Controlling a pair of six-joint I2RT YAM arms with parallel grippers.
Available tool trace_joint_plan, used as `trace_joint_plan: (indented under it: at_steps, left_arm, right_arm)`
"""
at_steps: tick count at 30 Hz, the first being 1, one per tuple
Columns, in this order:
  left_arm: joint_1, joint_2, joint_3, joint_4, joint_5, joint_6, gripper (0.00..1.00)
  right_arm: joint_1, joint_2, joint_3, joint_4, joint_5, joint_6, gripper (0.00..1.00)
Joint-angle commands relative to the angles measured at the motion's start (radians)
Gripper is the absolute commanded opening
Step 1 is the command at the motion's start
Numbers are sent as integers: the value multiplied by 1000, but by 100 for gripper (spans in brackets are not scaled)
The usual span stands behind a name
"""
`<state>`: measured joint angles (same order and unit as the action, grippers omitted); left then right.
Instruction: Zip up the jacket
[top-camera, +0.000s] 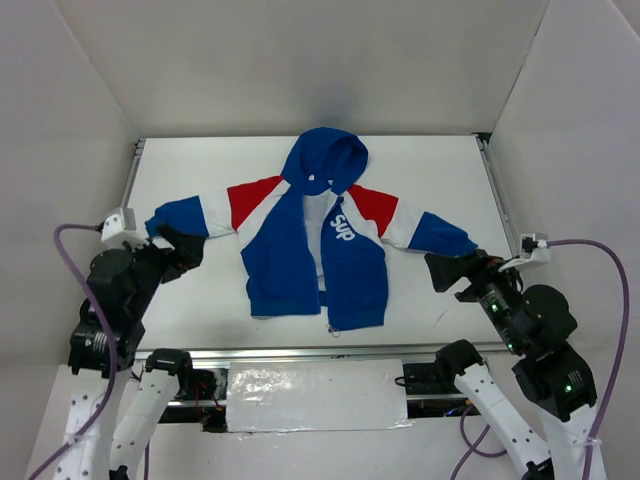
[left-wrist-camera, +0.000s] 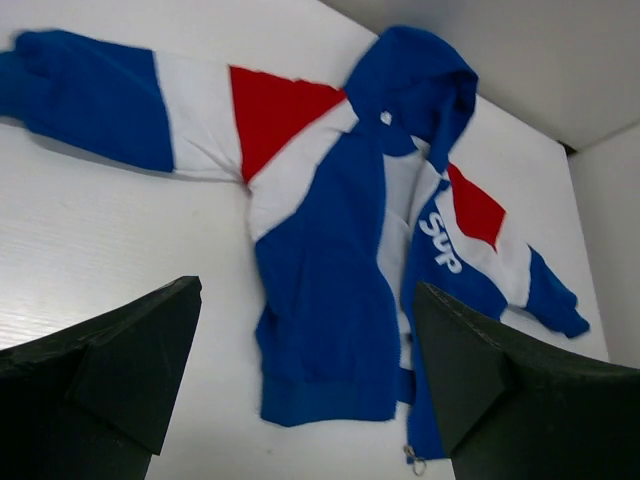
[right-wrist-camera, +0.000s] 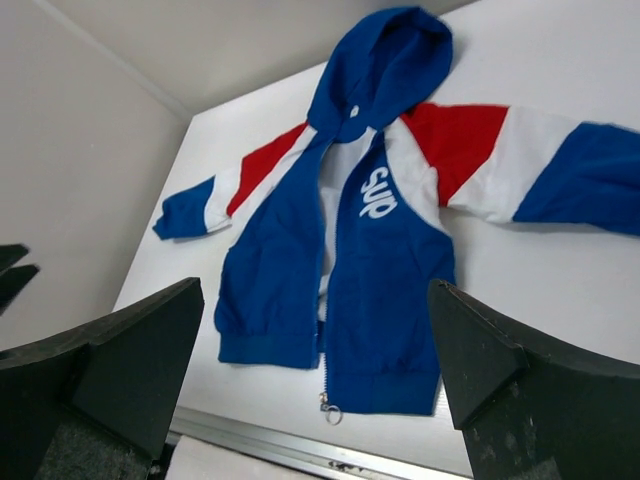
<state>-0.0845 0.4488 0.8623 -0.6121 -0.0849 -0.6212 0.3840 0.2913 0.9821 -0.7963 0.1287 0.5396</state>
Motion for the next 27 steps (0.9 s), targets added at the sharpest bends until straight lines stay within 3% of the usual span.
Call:
trace_joint_plan:
  at_steps: [1, 3, 4, 5, 6, 7, 8, 9, 12, 18, 27]
  left_arm:
    - [-47, 100, -49, 135, 203, -138, 99]
    - [-163, 151, -71, 167, 75, -213, 99]
    - [-355, 180, -65, 164, -29, -238, 99]
    - [-471, 273, -31, 149, -244, -268, 99]
    - [-603, 333, -2, 131, -360, -337, 99]
    - [-846, 414, 44, 100, -478, -379, 99]
    - [-933, 591, 99, -51, -691, -440, 99]
    - [-1018, 682, 239, -172, -752, -598, 99]
    - [-1070, 954, 394, -461, -825, -814, 98]
    - [-1098, 1110, 298, -223, -658, -772, 95]
    - [-1072, 1206, 277, -118, -610, -723, 88]
  right_arm:
    - [7, 60, -52, 98, -84, 40, 100]
    - [7, 80, -89, 144, -121, 62, 100]
    - [9, 88, -100, 160, -123, 68, 100]
    - [7, 103, -117, 183, -153, 75, 100]
    - [7, 112, -123, 190, -156, 80, 100]
    - [7, 133, -125, 193, -159, 82, 100]
    - [7, 144, -122, 189, -159, 82, 100]
    - [9, 152, -117, 183, -152, 80, 100]
    - [9, 155, -83, 128, -130, 57, 100]
    - [9, 83, -92, 88, -47, 31, 100]
    - [9, 54, -117, 66, -63, 10, 100]
